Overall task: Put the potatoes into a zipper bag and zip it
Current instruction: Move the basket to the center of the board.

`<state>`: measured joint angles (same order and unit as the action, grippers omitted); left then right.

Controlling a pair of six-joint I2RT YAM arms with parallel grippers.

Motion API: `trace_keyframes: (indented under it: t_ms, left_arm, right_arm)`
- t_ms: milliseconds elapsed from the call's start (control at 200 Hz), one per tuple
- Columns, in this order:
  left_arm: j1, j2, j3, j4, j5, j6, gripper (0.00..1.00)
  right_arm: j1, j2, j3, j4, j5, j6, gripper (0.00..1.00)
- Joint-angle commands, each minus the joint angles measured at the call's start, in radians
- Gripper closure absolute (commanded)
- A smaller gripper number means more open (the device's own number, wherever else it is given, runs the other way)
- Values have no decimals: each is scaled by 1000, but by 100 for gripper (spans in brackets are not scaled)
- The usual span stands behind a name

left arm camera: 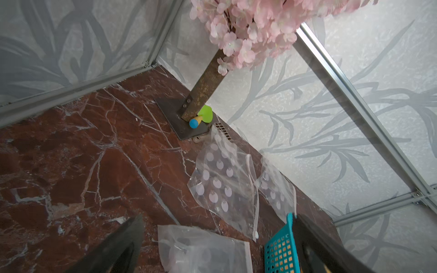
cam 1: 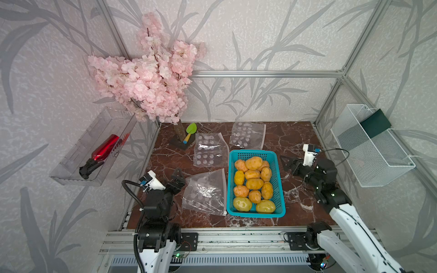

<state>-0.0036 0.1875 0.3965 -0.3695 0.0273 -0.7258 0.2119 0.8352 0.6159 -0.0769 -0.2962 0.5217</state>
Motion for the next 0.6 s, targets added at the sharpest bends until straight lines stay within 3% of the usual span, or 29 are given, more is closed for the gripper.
trace_keyframes:
  t_ms: [0,100,260,460,595]
  left_arm:
    - [1,106,58,-71,118,-6,5]
    - [0,224,82,-73,140,1,8]
    - [-33,373,71,9,233,5,10]
    - [-271,485,84,37,74,13,12]
    - [-366,566,61,135,66,-13,13]
  right_arm:
    - [141,72,57,-168,69,-56,15]
    - [273,108,68,-230,220,-71,15]
    - [339,136,21,-250,307,-46,16]
    - [355,113,-17,-305,375,-20,19]
    - [356,50,-27,-340,380,-14,19]
